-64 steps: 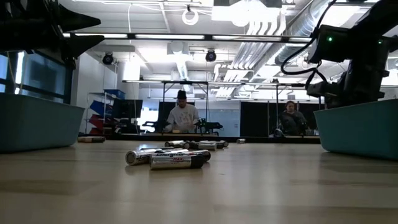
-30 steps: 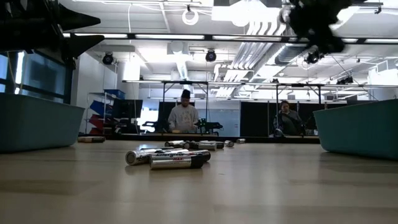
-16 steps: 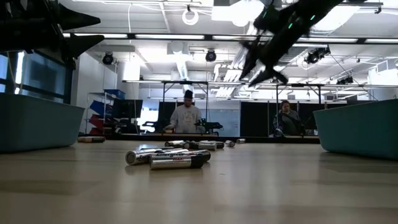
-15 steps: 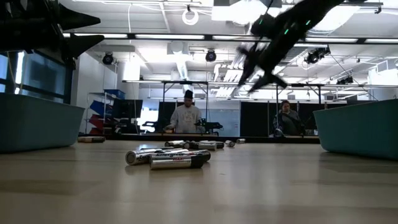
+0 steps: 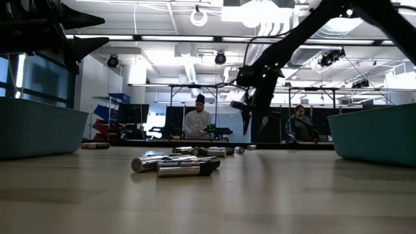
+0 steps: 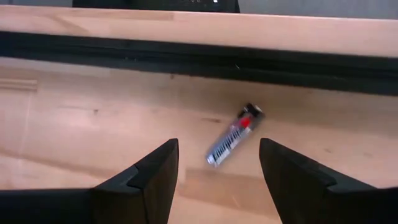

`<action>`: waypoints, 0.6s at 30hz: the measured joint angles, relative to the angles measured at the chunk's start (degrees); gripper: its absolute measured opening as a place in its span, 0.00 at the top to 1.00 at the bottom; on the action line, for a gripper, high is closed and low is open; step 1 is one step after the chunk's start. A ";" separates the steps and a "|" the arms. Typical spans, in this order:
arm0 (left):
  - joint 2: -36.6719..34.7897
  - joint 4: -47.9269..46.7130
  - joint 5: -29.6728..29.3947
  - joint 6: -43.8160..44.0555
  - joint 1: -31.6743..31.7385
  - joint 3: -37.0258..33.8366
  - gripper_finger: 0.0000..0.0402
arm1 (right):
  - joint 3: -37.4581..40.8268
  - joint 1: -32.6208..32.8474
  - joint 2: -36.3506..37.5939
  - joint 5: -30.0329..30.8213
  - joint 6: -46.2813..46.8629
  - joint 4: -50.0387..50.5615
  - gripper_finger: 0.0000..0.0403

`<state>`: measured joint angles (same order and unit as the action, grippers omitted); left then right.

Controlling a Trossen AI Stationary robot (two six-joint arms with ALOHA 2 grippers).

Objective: Sort batteries
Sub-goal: Put the silver battery into the blue bin

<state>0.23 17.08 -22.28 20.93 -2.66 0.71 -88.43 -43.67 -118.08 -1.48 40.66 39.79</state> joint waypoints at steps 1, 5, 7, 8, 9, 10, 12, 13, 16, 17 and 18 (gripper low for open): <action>0.00 -0.02 0.00 0.00 -0.02 0.00 0.50 | -1.25 0.01 -1.19 0.01 0.02 0.39 0.47; 0.02 -0.01 0.01 -0.02 -0.01 0.00 0.50 | -5.97 0.06 -5.14 0.15 0.09 2.40 0.50; 0.00 -0.02 0.00 -0.02 -0.02 0.00 0.50 | -7.58 0.07 -6.67 0.44 0.42 4.81 0.53; 0.00 -0.02 0.00 -0.02 -0.02 0.00 0.50 | -8.25 0.08 -7.29 0.80 0.21 6.17 0.54; 0.02 -0.02 0.01 -0.01 -0.02 0.00 0.50 | -8.67 0.10 -7.55 1.08 -0.20 7.01 0.56; 0.02 -0.02 0.00 0.03 -0.02 0.00 0.50 | -9.09 0.20 -7.85 1.36 -0.60 7.76 0.57; 0.01 -0.01 0.02 0.30 -0.02 0.00 0.50 | -9.15 0.34 -8.07 1.96 -1.13 8.48 0.60; 0.01 -0.03 0.02 0.48 -0.02 0.00 0.50 | -9.12 0.41 -8.15 1.96 -1.39 8.54 0.60; 0.02 -0.02 0.02 0.44 -0.02 0.00 0.50 | -9.11 0.60 -7.96 1.56 -2.18 8.48 0.61; 0.02 -0.02 0.02 0.46 -0.02 0.00 0.50 | -9.11 0.60 -7.80 1.31 -2.19 8.55 0.61; 0.00 -0.04 0.02 0.47 -0.02 0.00 0.50 | -9.11 0.60 -7.74 0.92 -2.19 8.93 0.61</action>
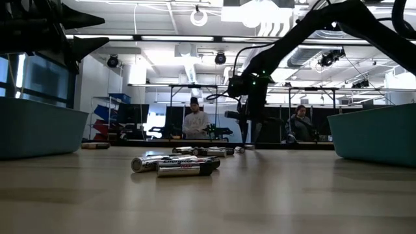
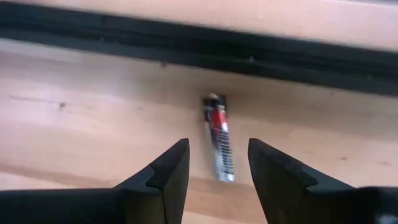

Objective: Sort batteries
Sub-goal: Put the silver battery into the blue bin

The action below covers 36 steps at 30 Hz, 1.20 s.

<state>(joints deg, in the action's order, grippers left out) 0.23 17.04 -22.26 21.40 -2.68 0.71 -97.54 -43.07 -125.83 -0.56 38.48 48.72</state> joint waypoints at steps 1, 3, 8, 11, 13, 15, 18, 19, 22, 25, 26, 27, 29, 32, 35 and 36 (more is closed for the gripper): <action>0.01 0.01 0.00 0.00 0.00 0.00 0.50 | 0.00 0.00 0.03 -0.07 -0.24 0.36 0.60; 0.02 0.00 0.00 -0.04 0.00 0.00 0.50 | 0.00 -0.01 0.03 -0.41 -1.19 0.35 0.59; 0.02 -0.02 0.00 -0.04 0.00 0.00 0.50 | 0.00 -0.04 0.00 -3.24 -4.01 -0.87 0.57; 0.00 -0.01 0.00 -0.01 0.00 0.00 0.50 | 0.00 0.56 -0.38 -4.82 -5.36 -2.69 0.57; 0.01 -0.01 0.00 0.00 0.00 0.00 0.50 | 0.11 1.34 -0.54 -5.59 -5.57 -3.61 0.57; 0.02 0.00 0.00 0.01 0.00 0.00 0.50 | 0.11 2.43 -0.54 -5.68 -6.28 -5.04 0.57; 0.01 0.00 0.00 0.03 0.00 0.00 0.50 | 0.09 3.82 -0.95 -5.93 -7.48 -6.87 0.57; 0.00 0.00 0.00 0.03 0.00 0.00 0.50 | 0.09 4.32 -1.36 -5.52 -7.43 -7.09 0.57; 0.02 0.02 0.00 0.07 0.00 0.00 0.50 | 0.04 5.38 -2.62 -4.14 -7.06 -7.42 0.57; 0.02 0.14 0.00 0.16 0.00 -0.02 0.50 | -0.20 6.21 -3.45 -3.43 -7.06 -7.34 0.61; 0.02 0.30 0.00 0.58 0.00 -0.02 0.50 | -0.22 6.45 -3.59 -2.86 -7.09 -7.31 0.64; 0.01 0.44 0.02 1.11 0.00 -0.02 0.50 | -0.22 6.75 -3.67 -2.03 -7.44 -7.24 0.67; 0.02 0.50 0.00 2.43 0.00 -0.02 0.50 | -0.17 7.15 -3.73 -0.44 -8.35 -7.09 0.77; 0.00 0.48 0.02 4.10 0.00 -0.02 0.50 | -0.15 7.29 -3.77 -0.48 -10.62 -7.02 0.93; 0.01 0.48 0.02 5.81 0.00 -0.02 0.50 | -0.13 7.32 -3.74 -1.10 -12.95 -6.87 0.95; 0.02 0.48 0.02 6.63 0.00 -0.02 0.50 | -0.10 7.31 -3.47 -1.20 -13.32 -6.26 0.94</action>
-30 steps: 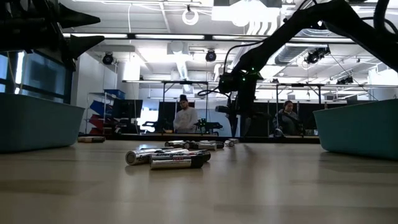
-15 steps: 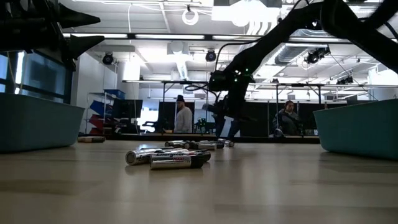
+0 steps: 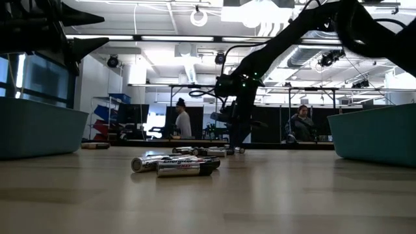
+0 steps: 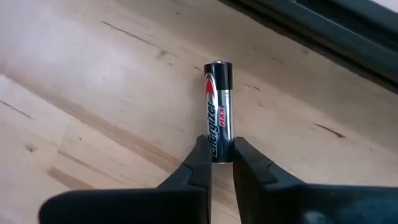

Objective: Sort batteries
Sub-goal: Put the silver battery into the blue bin

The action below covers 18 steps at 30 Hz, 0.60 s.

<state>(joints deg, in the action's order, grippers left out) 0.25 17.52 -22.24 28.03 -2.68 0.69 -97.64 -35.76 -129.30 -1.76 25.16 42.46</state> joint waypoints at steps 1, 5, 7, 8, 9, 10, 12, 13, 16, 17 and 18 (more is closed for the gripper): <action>-0.01 0.00 0.00 0.82 0.00 0.00 0.50 | 0.07 -0.01 0.32 -0.14 -0.69 0.46 0.93; -0.01 1.11 -0.01 9.33 0.00 0.00 0.50 | 0.61 0.28 3.25 -2.66 -6.45 3.38 0.96; 0.00 2.59 0.00 15.73 0.00 0.00 0.50 | 0.58 0.54 6.28 -5.05 -9.63 2.58 0.96; -0.01 3.41 -0.18 17.63 0.02 0.00 0.50 | 0.42 0.78 7.97 -6.11 -11.21 2.81 0.96; 0.00 4.04 -0.97 18.57 0.02 0.00 0.50 | 0.34 1.05 9.77 -7.00 -12.55 3.04 0.96; -0.01 4.54 -2.15 19.60 0.02 0.00 0.50 | 0.30 1.41 11.39 -7.48 -13.69 3.08 0.96; 0.00 6.18 -4.13 21.41 0.02 -0.02 0.50 | 0.33 2.42 14.08 -8.14 -15.67 3.01 0.96; 0.00 7.10 -5.21 21.88 0.02 0.00 0.50 | 0.39 3.03 15.57 -8.57 -16.45 2.93 0.96; 0.00 9.66 -8.96 23.04 0.02 -0.02 0.50 | 0.32 5.32 20.11 -11.27 -18.20 1.10 0.96; 0.00 10.88 -9.99 23.22 0.02 -0.02 0.50 | 0.39 6.03 21.35 -13.03 -18.68 0.16 0.96; 0.00 12.04 -11.08 23.30 0.02 -0.02 0.50 | 1.01 6.73 22.70 -14.84 -19.18 -1.61 0.96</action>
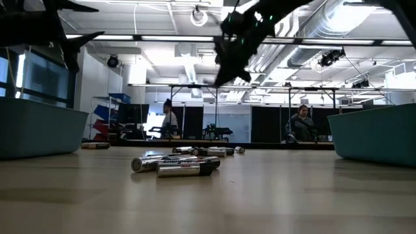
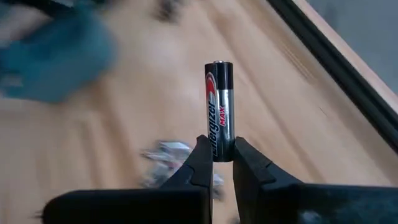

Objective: Sort batteries
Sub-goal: Put the silver battery into the blue bin

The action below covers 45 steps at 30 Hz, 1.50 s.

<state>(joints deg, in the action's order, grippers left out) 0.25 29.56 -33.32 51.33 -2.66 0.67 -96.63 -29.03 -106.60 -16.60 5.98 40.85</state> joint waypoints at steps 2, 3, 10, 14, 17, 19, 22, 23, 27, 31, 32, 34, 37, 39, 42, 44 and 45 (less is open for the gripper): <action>0.00 1.98 -2.31 -0.70 0.00 0.00 0.50 | 2.24 1.42 2.48 -4.08 -0.43 -3.59 0.96; 0.03 3.43 -3.93 -1.60 0.00 0.00 0.50 | 3.52 2.10 3.70 -5.97 -0.14 -5.88 0.96; 5.27 15.55 -9.34 -15.55 0.71 3.43 0.50 | 14.15 6.41 9.98 -15.47 10.60 -29.95 0.96; 15.70 10.41 -5.90 -17.40 1.95 10.29 0.50 | 16.16 7.92 10.57 -16.82 16.78 -42.14 0.96; 26.41 5.03 -2.35 -17.54 2.78 17.25 0.50 | 16.16 9.09 10.55 -17.14 18.21 -45.89 0.96; 33.53 2.24 -0.32 -18.18 3.44 21.96 0.50 | 16.16 9.64 10.57 -17.36 18.68 -46.85 0.96; 43.07 1.19 4.45 -21.81 4.87 28.44 0.49 | 16.16 10.35 10.61 -17.73 19.66 -47.61 0.96; 45.65 1.21 5.94 -22.90 5.45 30.36 0.49 | 16.16 10.65 10.61 -17.77 19.64 -47.96 0.96; 53.78 1.60 13.30 -25.52 8.11 37.35 0.43 | 16.16 11.63 10.68 -17.77 19.69 -48.74 0.96; 58.08 1.17 18.47 -25.94 10.26 41.64 0.35 | 16.16 12.36 10.70 -17.82 19.66 -48.99 0.96; 58.61 0.88 19.23 -25.93 10.66 42.26 0.34 | 16.16 12.40 10.70 -17.86 19.65 -49.22 0.96; 59.02 -0.77 19.74 -25.91 11.01 43.23 0.31 | 16.16 12.41 10.70 -17.96 19.70 -49.87 0.96; 58.79 -3.74 20.07 -25.92 10.86 44.06 0.30 | 16.16 12.39 10.70 -18.06 19.72 -51.63 0.96; 58.42 -5.44 20.59 -25.92 10.40 44.17 0.29 | 16.16 12.39 10.70 -18.08 19.72 -53.10 0.96; 58.57 -6.42 20.80 -25.40 9.97 44.19 0.30 | 16.16 12.39 10.70 -18.14 20.87 -54.73 0.96; 59.24 -5.59 20.85 -24.65 9.99 44.23 0.31 | 16.16 12.39 10.70 -18.14 20.94 -54.87 0.96; 59.36 -5.83 20.95 -24.40 10.00 44.23 0.31 | 16.16 12.39 10.70 -18.14 20.77 -54.89 0.96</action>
<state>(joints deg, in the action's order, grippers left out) 59.61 23.73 -12.37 26.94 7.34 44.90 -80.47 -16.64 -95.90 -34.74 26.75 -14.04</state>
